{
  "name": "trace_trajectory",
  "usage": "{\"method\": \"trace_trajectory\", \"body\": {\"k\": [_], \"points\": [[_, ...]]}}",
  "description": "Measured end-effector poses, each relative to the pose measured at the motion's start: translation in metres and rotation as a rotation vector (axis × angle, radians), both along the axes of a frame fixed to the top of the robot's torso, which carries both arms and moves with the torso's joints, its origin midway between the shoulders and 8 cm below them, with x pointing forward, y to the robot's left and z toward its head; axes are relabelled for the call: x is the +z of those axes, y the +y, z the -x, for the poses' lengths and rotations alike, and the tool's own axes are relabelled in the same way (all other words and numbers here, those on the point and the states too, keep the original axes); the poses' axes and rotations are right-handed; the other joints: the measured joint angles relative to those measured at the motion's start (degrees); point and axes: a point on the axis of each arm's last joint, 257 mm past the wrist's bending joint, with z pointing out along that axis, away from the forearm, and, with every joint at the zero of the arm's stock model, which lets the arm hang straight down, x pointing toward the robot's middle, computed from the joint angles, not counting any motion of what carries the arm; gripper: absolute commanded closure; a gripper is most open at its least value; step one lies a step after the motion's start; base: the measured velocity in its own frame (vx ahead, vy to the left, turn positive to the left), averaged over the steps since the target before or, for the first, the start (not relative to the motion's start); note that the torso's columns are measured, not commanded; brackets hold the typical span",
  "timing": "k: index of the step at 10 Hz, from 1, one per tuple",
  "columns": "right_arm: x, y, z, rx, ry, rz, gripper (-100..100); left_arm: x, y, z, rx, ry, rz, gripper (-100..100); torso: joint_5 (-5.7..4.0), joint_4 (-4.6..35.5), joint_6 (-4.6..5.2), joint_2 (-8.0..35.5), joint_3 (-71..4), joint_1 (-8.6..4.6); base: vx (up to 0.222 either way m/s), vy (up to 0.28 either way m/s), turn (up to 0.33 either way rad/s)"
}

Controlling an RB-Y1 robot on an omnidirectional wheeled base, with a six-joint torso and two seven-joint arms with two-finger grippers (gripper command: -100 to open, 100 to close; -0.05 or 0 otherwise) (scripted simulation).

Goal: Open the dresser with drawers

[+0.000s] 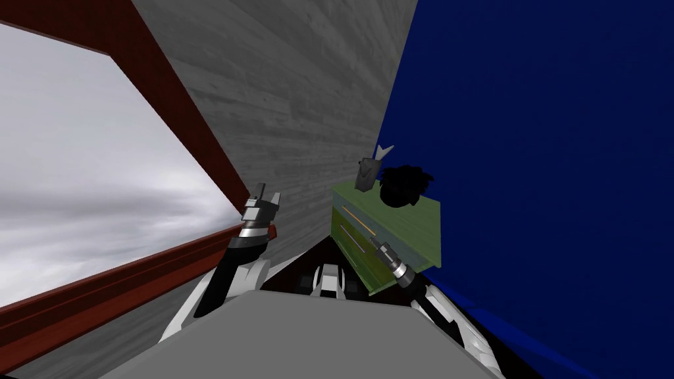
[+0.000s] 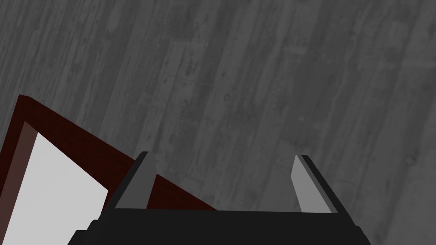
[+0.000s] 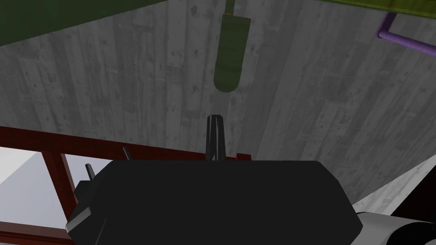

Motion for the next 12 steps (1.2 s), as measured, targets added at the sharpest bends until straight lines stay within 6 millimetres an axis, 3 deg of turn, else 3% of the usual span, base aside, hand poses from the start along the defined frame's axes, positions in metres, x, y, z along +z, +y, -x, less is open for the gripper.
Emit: {"method": "trace_trajectory", "body": {"k": [4,5,12], "points": [[0.0027,0.0042,0.0048,0.009,0.001,-0.003,100,0.0,-0.0001,0.0,0.0,0.0,0.0,0,-0.06,-0.08,-0.01,-0.32,-0.19,-0.24,-0.109,0.129,-0.023],[0.0026,0.0044,0.0051,0.009,0.001,-0.004,-100,0.0,0.0,0.0,0.0,0.0,0.0,0,-0.13,-0.14,-0.02,-0.55,-0.32,-0.54,0.033,-0.062,0.024],[-0.0009,-0.0032,-0.0014,-0.006,0.001,0.001,-100,-0.0001,0.0001,0.0001,0.0,0.0,-0.001,0,-0.05,-0.06,-0.01,-0.24,-0.14,-0.22,0.114,-0.127,0.022]]}}
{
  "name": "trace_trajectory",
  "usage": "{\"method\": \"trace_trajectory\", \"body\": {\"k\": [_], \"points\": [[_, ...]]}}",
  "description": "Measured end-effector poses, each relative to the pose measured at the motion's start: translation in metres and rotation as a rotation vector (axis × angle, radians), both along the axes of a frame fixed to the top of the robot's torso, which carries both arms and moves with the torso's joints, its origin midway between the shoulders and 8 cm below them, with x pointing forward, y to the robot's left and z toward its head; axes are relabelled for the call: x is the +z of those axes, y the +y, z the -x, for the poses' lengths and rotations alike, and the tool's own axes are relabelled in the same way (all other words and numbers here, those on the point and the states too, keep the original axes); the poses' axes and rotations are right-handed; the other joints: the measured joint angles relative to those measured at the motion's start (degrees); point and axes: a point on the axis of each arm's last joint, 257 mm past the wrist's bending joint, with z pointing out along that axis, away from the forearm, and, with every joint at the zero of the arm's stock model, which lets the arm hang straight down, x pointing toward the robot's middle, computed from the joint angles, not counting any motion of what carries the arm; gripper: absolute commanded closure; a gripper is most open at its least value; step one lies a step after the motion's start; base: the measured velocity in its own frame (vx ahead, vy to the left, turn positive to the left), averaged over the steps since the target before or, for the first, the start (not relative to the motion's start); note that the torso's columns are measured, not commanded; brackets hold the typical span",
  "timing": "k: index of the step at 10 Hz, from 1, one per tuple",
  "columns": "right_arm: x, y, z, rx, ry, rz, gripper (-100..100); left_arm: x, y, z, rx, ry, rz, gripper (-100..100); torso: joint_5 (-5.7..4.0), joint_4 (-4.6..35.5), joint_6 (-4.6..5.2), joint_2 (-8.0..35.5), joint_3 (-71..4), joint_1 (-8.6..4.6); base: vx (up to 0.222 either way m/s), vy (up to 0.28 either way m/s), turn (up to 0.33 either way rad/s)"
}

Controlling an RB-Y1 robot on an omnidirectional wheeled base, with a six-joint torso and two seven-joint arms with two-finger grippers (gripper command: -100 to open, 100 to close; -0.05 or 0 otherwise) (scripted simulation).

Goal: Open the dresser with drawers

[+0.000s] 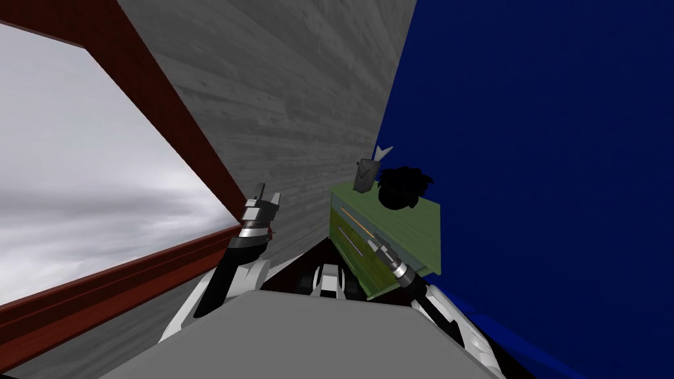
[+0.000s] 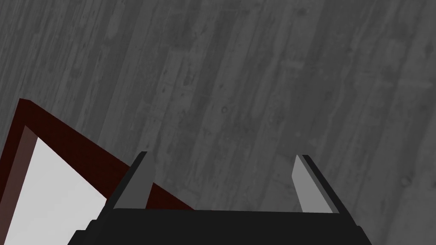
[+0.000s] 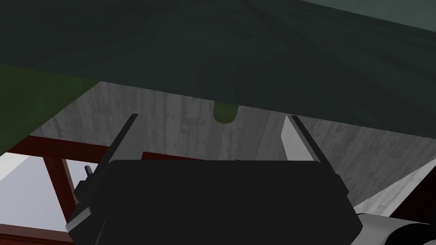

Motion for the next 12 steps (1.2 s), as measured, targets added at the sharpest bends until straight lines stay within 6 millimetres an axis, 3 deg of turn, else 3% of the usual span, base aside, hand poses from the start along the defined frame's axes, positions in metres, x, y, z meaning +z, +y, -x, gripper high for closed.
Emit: {"method": "trace_trajectory", "body": {"k": [4,5,8,12], "points": [[0.004,-0.017,-0.023,-0.056,0.001,-0.004,-100,0.0,0.0,0.0,0.0,0.0,0.001,0,0.1,0.0,-0.14,-0.13,-0.09,0.24,-0.053,0.023,0.164],[0.004,-0.018,-0.024,-0.059,0.002,-0.004,100,0.0,0.0,0.0,0.0,0.0,0.0,0,0.0,-0.07,0.0,-0.29,-0.18,-0.03,0.028,-0.011,-0.247],[-0.005,-0.005,-0.008,-0.019,0.012,-0.002,100,0.0,0.0,0.0,0.0,0.0,0.0,0,0.05,0.15,0.02,0.09,0.05,-0.16,0.019,0.02,-0.085],[0.001,-0.004,-0.005,-0.012,0.01,0.001,100,0.0,0.0,0.0,0.0,-0.001,0.001,0,0.23,0.32,-0.02,0.37,0.13,0.3,-0.11,0.153,-0.022]]}}
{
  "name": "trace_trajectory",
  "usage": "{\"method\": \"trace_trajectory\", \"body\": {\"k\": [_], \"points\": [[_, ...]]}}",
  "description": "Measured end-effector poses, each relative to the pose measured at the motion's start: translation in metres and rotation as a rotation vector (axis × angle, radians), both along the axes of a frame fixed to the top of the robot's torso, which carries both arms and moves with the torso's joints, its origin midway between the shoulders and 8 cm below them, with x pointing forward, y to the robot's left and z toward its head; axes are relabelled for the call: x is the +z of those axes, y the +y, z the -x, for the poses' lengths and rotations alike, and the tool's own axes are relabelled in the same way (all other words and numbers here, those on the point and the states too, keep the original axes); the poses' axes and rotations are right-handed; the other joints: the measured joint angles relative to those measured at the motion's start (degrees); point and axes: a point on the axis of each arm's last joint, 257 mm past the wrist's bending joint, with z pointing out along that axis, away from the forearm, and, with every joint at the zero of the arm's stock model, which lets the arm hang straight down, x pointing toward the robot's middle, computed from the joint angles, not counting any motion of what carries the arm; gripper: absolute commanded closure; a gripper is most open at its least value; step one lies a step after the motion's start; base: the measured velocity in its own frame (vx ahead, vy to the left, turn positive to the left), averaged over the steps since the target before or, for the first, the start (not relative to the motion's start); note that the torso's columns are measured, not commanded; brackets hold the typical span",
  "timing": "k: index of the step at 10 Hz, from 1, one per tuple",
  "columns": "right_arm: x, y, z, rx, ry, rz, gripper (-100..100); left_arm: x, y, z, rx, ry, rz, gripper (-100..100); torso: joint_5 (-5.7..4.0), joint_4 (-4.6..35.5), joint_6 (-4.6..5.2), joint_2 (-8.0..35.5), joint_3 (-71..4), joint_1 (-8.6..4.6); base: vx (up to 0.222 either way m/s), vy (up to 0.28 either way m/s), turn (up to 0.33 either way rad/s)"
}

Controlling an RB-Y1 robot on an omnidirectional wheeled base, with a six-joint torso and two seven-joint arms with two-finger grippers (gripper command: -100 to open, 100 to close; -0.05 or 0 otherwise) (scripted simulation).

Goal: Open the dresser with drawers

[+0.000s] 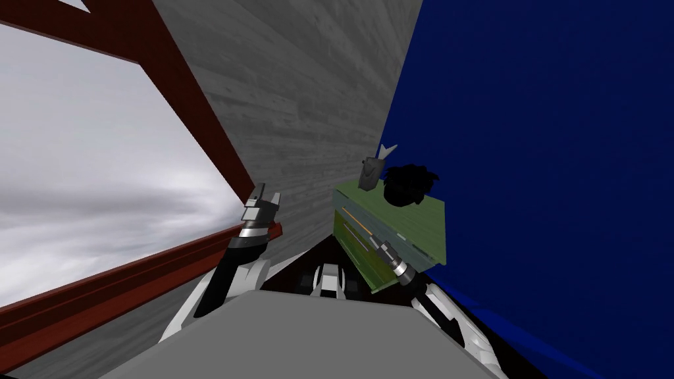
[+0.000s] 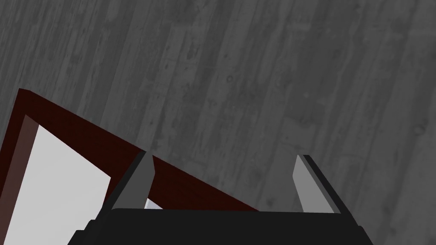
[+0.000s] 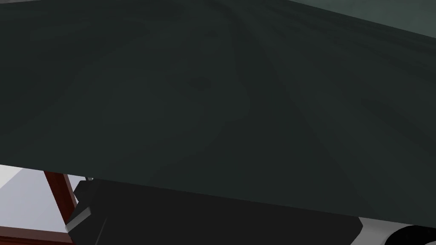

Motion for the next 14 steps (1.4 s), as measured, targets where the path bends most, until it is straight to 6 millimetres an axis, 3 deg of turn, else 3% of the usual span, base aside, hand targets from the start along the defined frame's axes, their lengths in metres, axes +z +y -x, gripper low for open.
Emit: {"method": "trace_trajectory", "body": {"k": [11,12,14], "points": [[0.0,0.015,0.018,0.022,0.008,0.005,100,0.0,0.0,0.0,0.0,0.0,0.0,0,0.02,0.04,-0.05,-0.07,-0.07,0.04,-0.094,0.128,-0.027],[0.0,0.018,0.021,0.026,0.005,0.004,-100,0.0,0.0,0.0,0.0,0.0,0.0,0,0.06,0.09,-0.09,-0.07,-0.07,0.14,-0.073,0.099,-0.011],[0.011,0.009,0.014,0.024,0.005,0.003,-100,0.0,0.0,0.0,0.0,0.0,0.0,0,-0.26,-0.29,0.0,-0.53,-0.26,-0.59,-0.035,0.013,0.016]]}}
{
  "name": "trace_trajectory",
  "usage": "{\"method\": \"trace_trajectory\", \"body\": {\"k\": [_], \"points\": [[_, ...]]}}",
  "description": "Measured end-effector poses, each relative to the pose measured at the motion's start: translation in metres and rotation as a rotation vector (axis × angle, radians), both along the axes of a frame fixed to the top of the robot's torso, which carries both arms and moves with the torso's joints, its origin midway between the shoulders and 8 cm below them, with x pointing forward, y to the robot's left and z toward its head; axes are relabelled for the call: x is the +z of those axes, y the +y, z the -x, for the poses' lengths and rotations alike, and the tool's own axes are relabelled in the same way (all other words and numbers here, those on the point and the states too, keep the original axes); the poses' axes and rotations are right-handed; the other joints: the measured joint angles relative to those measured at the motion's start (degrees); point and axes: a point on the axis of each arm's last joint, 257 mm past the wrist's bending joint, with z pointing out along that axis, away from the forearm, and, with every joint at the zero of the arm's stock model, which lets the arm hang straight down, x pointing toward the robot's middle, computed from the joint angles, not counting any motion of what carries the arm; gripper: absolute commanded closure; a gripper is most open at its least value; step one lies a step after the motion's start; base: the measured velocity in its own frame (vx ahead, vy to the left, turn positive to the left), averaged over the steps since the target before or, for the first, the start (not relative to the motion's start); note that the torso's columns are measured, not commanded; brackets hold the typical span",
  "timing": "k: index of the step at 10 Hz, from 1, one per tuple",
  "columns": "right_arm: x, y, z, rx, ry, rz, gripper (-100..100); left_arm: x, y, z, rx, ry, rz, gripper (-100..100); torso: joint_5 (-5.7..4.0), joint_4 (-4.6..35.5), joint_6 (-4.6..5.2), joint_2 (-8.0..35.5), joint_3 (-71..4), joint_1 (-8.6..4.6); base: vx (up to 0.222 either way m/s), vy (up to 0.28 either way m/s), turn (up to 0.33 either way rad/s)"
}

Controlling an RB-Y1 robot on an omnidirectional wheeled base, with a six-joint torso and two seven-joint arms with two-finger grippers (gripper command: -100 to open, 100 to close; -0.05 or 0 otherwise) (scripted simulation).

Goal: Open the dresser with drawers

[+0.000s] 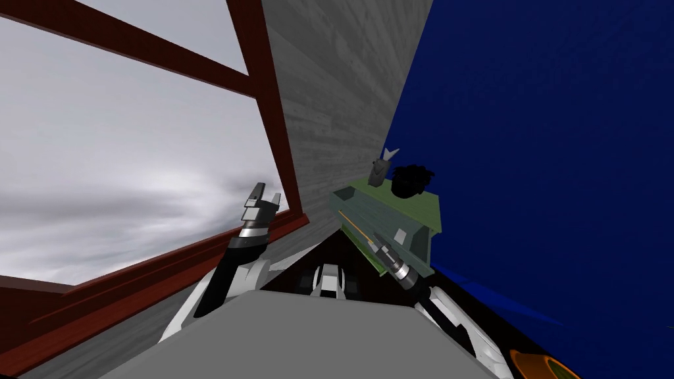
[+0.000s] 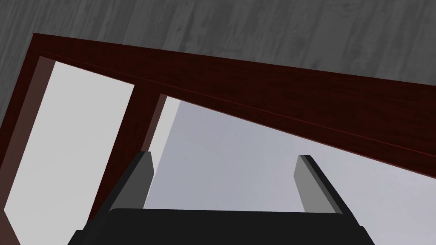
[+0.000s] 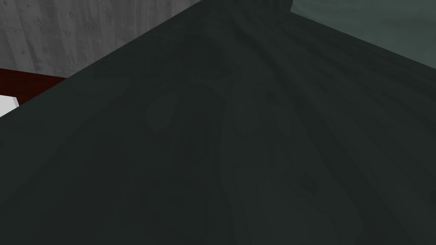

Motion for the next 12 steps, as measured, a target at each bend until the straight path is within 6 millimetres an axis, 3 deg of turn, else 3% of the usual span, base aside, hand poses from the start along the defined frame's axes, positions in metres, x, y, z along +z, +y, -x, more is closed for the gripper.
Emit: {"method": "trace_trajectory", "body": {"k": [6,7,12], "points": [[0.03,-0.021,-0.019,-0.011,0.017,-0.007,-100,0.0,0.0,0.0,0.0,0.0,0.0,0,0.3,0.36,0.0,0.51,0.24,0.59,-0.029,0.018,0.004],[0.028,-0.021,-0.019,-0.014,0.024,-0.007,0,0.0,0.0,0.0,0.0,0.0,0.0,0,0.25,0.28,0.04,0.48,0.26,0.51,0.0,0.0,0.0],[0.022,-0.022,-0.018,-0.018,0.038,-0.006,0,0.0,0.0,0.0,0.0,0.0,0.0,0,0.06,0.03,0.06,0.19,0.12,0.26,0.0,0.0,0.0]]}}
